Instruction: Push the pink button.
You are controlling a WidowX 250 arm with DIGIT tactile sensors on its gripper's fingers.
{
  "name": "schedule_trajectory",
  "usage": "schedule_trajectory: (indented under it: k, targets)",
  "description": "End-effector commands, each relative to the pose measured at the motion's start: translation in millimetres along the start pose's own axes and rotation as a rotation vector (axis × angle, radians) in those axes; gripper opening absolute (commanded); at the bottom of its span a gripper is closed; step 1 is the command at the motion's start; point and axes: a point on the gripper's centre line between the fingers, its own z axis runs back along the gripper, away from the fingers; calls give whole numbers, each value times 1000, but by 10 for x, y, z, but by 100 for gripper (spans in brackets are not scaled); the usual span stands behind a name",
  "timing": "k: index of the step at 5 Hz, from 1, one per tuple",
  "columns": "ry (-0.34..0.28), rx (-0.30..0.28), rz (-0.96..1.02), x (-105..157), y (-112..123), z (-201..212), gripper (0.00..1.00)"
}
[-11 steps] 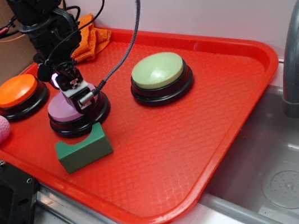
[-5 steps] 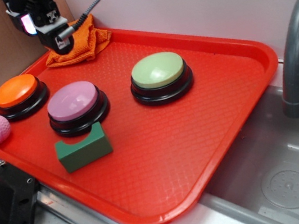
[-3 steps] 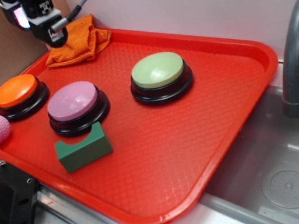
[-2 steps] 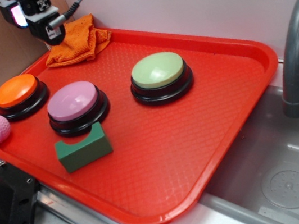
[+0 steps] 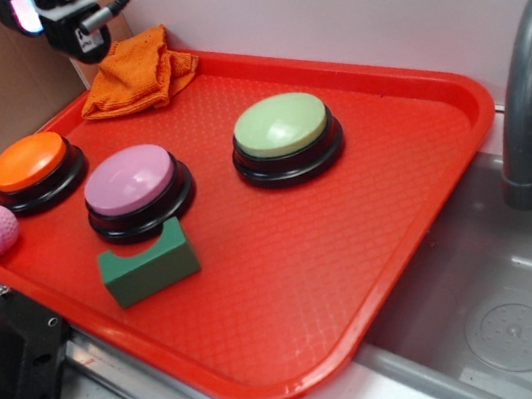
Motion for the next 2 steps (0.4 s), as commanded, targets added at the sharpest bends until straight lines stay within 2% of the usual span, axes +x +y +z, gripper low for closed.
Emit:
schedule_trajectory:
  k: [1, 2]
  targets:
    - [-63, 4, 11, 37, -42, 199, 100]
    - [-73, 51, 26, 13, -47, 224, 100]
